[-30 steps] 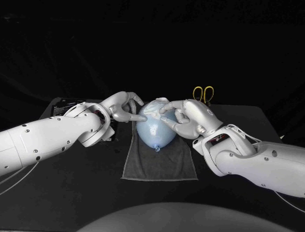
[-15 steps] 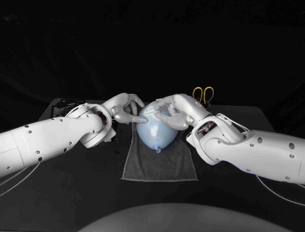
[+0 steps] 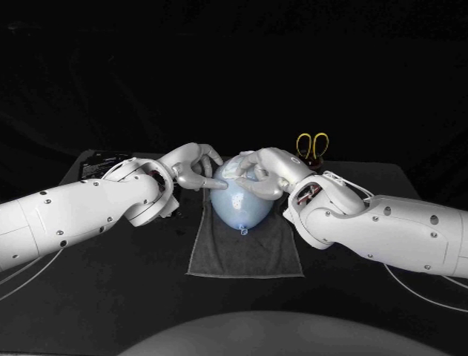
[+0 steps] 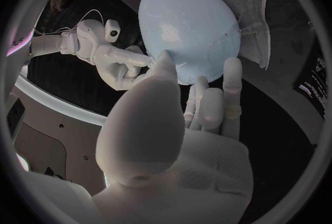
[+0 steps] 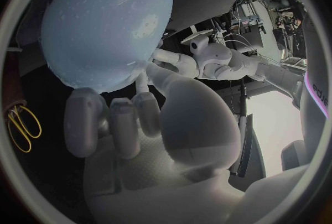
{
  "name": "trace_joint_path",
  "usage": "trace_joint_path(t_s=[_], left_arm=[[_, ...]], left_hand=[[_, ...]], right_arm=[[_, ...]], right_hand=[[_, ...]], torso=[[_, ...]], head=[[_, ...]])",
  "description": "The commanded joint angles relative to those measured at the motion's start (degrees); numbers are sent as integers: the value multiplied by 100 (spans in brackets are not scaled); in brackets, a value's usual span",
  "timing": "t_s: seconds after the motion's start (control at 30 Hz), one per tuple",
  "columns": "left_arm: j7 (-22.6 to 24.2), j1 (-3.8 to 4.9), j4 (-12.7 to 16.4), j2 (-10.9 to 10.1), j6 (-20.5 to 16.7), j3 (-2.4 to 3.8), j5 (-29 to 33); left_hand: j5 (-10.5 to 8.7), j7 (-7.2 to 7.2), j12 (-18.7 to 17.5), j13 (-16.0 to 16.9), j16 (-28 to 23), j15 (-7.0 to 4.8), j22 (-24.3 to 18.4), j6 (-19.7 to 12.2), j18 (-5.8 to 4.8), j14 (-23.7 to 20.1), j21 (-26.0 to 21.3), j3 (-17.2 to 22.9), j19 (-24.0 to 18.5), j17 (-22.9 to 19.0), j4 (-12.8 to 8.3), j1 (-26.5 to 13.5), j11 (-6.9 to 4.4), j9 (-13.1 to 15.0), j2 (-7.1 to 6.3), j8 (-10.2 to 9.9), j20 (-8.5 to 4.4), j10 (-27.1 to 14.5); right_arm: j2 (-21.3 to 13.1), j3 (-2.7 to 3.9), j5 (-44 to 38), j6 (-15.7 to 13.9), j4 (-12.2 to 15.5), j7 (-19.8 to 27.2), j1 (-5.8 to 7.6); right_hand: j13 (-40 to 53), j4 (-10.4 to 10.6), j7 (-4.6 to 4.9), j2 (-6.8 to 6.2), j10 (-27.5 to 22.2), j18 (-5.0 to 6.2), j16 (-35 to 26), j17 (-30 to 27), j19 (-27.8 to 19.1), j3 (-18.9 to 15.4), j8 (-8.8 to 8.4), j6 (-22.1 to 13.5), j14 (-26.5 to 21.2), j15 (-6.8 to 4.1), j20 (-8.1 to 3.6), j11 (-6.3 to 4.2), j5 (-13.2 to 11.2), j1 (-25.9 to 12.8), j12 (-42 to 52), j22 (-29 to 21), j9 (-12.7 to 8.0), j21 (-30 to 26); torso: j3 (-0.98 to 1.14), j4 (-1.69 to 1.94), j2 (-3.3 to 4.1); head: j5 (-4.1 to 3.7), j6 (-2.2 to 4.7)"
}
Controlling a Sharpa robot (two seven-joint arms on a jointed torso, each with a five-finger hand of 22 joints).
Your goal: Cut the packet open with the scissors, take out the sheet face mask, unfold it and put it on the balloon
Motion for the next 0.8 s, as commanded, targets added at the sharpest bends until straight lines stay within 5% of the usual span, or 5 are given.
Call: trace_joint_path(t_s=[0.03, 0.57, 0.8], left_arm=[[-15, -2, 23, 14, 73, 2, -35], [-19, -2, 25, 23, 78, 2, -35], [-23, -2, 35, 22, 75, 2, -35]], left_hand=[[-8, 458, 38, -5, 32, 15, -5, -27, 84, 30, -26, -18, 10, 7, 6, 12, 15, 5, 34, 32, 13, -12], [-9, 459, 60, -8, 42, 15, -6, -20, 84, 39, -21, 1, 13, 21, 3, 20, 15, 9, 66, 79, 14, 0], [-9, 459, 67, -8, 44, 15, -6, -18, 84, 42, -20, 5, 14, 27, 2, 22, 15, 10, 73, 90, 14, 5]], right_arm=[[35, 6, -190, 156, -24, -144, 6], [71, 6, -396, 337, -66, -214, 7], [112, 6, -599, 243, -113, -287, 7]], right_hand=[[637, 21, 23, -9, -15, 89, 27, 1510, 82, -3, -19, -12, 648, -54, -26, 7, -12, -45, -1, 1106, -9, -15], [664, -80, -62, 41, 15, 76, 27, 1510, 110, 31, 75, 187, 648, -103, -53, -60, -11, 117, 49, 1128, 35, 57], [694, -181, -187, 122, 56, 60, 27, 1510, 144, 66, 250, 439, 648, -183, -116, -162, -11, 243, 98, 1153, 118, 141]], torso=[[5, -1, 5], [4, -3, 2], [4, 0, 3]], head=[[2, -5], [6, -25], [-2, -31]])
